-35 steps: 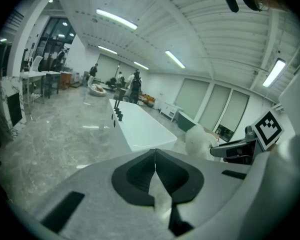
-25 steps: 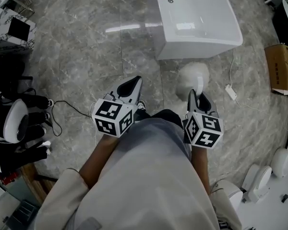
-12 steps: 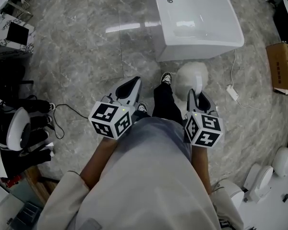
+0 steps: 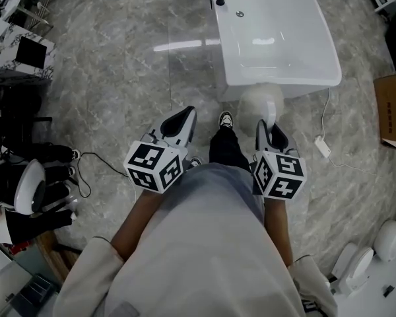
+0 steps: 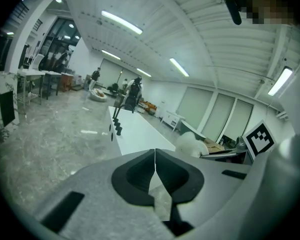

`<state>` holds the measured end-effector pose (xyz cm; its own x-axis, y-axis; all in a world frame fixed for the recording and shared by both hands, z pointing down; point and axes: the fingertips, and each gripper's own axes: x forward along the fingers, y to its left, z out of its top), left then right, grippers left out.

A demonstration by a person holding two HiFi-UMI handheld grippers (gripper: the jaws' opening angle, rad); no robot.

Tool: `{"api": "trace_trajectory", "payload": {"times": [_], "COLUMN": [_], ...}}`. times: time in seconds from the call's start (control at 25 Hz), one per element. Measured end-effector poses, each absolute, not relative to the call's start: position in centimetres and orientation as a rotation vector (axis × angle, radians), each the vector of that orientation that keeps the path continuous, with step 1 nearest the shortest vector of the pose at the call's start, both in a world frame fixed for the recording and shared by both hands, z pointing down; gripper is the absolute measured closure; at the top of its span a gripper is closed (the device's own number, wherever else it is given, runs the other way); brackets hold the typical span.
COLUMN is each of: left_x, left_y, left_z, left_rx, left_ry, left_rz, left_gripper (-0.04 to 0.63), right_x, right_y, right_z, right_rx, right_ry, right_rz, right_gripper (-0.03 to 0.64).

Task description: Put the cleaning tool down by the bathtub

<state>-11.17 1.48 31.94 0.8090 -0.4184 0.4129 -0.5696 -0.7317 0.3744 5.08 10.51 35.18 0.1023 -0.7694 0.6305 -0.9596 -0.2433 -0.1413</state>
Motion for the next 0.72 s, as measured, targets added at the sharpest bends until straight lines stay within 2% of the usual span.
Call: {"api": "trace_trajectory", "payload": {"times": [0.72], "left_x": [0.6], "left_y": [-8.1], "left_z": [32.2], "left_rx": [2.466], "left_ry": [-0.833], "left_rz": [0.475], "left_gripper": [0.586], "right_x": [16.0], "right_y": [-2.0], "right_z": [36.2], "right_rx": [1.935], "right_ry": [-1.875], "right_rz": [0.958], "right_gripper": [0.549]}}
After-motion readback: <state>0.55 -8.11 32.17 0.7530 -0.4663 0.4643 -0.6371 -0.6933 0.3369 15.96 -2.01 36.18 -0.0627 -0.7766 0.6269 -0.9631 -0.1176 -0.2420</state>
